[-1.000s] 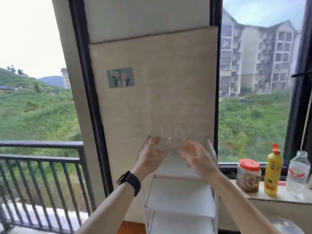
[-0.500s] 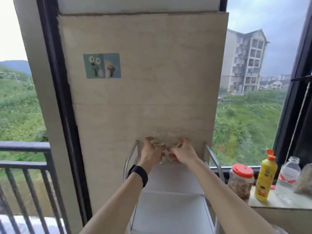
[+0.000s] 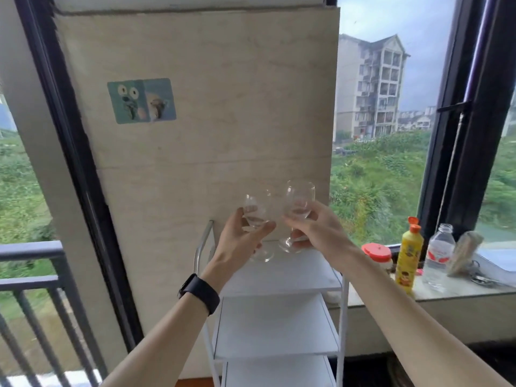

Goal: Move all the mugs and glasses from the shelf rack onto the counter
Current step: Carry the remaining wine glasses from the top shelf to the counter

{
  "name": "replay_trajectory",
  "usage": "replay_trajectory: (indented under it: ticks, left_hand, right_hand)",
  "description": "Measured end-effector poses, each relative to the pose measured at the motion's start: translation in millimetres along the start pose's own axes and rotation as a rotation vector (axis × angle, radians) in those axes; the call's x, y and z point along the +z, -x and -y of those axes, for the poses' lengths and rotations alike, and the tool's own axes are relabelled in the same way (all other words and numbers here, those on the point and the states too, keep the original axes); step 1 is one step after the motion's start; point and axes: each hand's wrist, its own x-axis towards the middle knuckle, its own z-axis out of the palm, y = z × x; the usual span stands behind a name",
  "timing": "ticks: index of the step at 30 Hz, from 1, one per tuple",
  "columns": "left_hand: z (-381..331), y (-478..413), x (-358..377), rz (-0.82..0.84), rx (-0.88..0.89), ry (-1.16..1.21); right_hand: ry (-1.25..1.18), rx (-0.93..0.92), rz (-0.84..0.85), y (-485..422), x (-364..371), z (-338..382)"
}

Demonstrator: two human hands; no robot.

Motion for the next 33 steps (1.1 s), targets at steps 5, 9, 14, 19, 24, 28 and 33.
replay_trajectory:
  ticks: [5,9,14,19,24,28,33]
  left_hand:
    - [-20.6,27.1,24.7,0.091,0.078,0.122]
    - [-23.1,57.2,68.6,0.272,0.093,0.171]
    - [-22.2,112.5,153.4,0.511,0.029,0.223]
    - [-19.1,200.6,269.4,0.772,-0.046,0.242]
    - [-42.9,326.8,392.4,1.154,-0.066,0.246]
    - [-74.7,449.6,488.0,1.323,-0.105,0.263]
    - [-129.7,588.1,587.0,1.572,-0.140,0.307]
  right_hand:
    - [-0.017,-0.089,-0.096,73.9,-43.9,17.5]
    - [-0.069,-0.033,-0.215,144.7,-85.4,-1.1]
    - [-0.004,0.058,-0.447,247.1,-145.3,-32.3]
    - [0.070,0.180,-0.625,356.8,-221.1,-48.4]
    - [0.084,0.289,-0.764,503.3,-296.5,-46.5]
    - [0.131,0.353,-0.994,636.2,-352.6,-39.2]
    - [0.142,0.416,-1.227,786.3,-410.0,-20.1]
